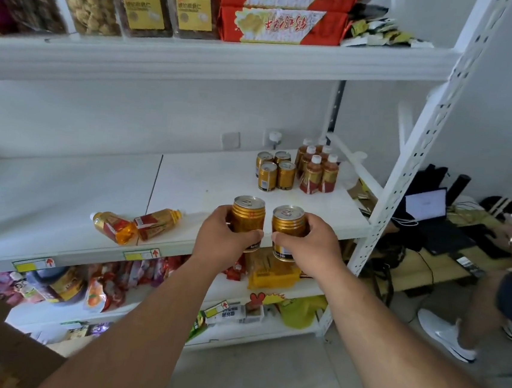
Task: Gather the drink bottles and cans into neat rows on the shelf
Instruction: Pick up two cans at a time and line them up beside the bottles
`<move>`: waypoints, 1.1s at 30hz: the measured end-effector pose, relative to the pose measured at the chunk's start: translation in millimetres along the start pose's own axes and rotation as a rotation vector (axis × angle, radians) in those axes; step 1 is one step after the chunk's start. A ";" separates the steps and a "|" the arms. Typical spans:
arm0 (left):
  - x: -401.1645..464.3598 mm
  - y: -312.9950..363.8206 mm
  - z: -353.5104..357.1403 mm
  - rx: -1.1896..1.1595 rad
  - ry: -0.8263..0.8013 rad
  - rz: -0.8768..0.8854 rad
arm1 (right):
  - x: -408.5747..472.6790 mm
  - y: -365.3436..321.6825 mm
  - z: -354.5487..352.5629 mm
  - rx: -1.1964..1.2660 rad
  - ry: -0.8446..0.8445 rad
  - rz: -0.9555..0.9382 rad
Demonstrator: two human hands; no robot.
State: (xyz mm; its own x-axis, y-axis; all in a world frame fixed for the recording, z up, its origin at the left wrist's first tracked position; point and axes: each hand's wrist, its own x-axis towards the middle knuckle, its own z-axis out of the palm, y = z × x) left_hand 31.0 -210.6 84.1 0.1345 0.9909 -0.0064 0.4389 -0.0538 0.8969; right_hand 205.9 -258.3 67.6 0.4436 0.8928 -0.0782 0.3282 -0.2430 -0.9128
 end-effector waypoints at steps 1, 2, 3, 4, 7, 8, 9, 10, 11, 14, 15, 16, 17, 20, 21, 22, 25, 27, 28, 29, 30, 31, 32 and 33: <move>3.5 2.9 8.2 0.004 0.005 -0.005 | 6.3 3.4 -6.3 0.003 -0.004 0.005; 7.2 5.9 16.7 0.007 0.008 -0.011 | 13.1 6.3 -12.4 0.008 -0.009 0.011; 10.9 9.0 25.0 0.011 0.011 -0.019 | 20.0 8.9 -18.7 0.010 -0.015 0.014; 14.3 12.7 33.2 0.013 0.016 -0.027 | 26.9 11.3 -24.9 0.006 -0.021 0.013; 24.8 23.9 57.7 0.008 0.039 -0.050 | 48.7 18.8 -44.2 -0.013 -0.042 -0.010; 27.9 26.8 65.0 0.006 0.047 -0.059 | 55.3 21.3 -50.5 -0.014 -0.050 -0.017; 30.5 29.5 71.7 0.003 0.054 -0.069 | 61.2 23.6 -56.3 -0.011 -0.061 -0.020; 32.6 32.2 77.4 0.000 0.062 -0.075 | 66.4 25.4 -61.6 -0.006 -0.074 -0.020; 35.0 34.3 83.0 0.000 0.070 -0.078 | 71.6 27.0 -66.1 -0.004 -0.087 -0.021; 43.4 38.6 97.8 0.006 0.076 -0.085 | 87.6 33.0 -73.3 0.001 -0.112 -0.021; 46.5 39.2 101.8 0.009 0.073 -0.086 | 92.8 35.1 -74.1 0.007 -0.117 -0.017; 50.3 40.0 105.4 0.018 0.070 -0.085 | 98.1 36.7 -74.4 0.013 -0.121 -0.012; 54.9 40.0 108.4 0.029 0.071 -0.082 | 103.6 38.0 -74.1 0.017 -0.124 -0.009; 74.1 36.0 115.0 0.046 0.074 -0.081 | 124.3 39.9 -70.2 0.027 -0.130 -0.001; 81.8 33.5 116.6 0.047 0.074 -0.086 | 132.5 39.6 -68.0 0.027 -0.131 0.005; 89.8 30.9 117.9 0.045 0.075 -0.092 | 140.5 39.0 -65.6 0.024 -0.132 0.011; 116.8 21.2 120.5 0.031 0.077 -0.110 | 166.5 37.9 -57.1 0.003 -0.135 0.019; 136.7 14.8 121.3 0.015 0.071 -0.117 | 184.2 35.6 -50.9 -0.013 -0.135 0.017; 146.5 11.3 121.6 0.009 0.066 -0.118 | 192.9 34.9 -46.8 -0.024 -0.133 0.014; 156.1 7.4 121.8 0.003 0.060 -0.117 | 201.3 34.3 -42.6 -0.034 -0.132 0.016; 165.6 3.5 121.8 -0.002 0.052 -0.118 | 208.9 33.4 -37.9 -0.043 -0.130 0.023; 174.4 -0.3 121.9 -0.007 0.044 -0.121 | 216.2 33.2 -33.5 -0.046 -0.130 0.032; 182.4 -3.9 122.1 -0.012 0.036 -0.125 | 222.7 33.2 -28.8 -0.045 -0.128 0.038; 189.9 -7.2 122.5 -0.013 0.026 -0.126 | 229.0 33.5 -24.2 -0.045 -0.125 0.043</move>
State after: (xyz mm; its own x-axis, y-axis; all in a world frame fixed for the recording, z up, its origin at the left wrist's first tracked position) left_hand 162.2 -37.2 22.3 0.0557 0.9926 -0.1083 0.4390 0.0730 0.8955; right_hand 338.7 -71.1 28.8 0.3520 0.9207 -0.1687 0.3493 -0.2964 -0.8889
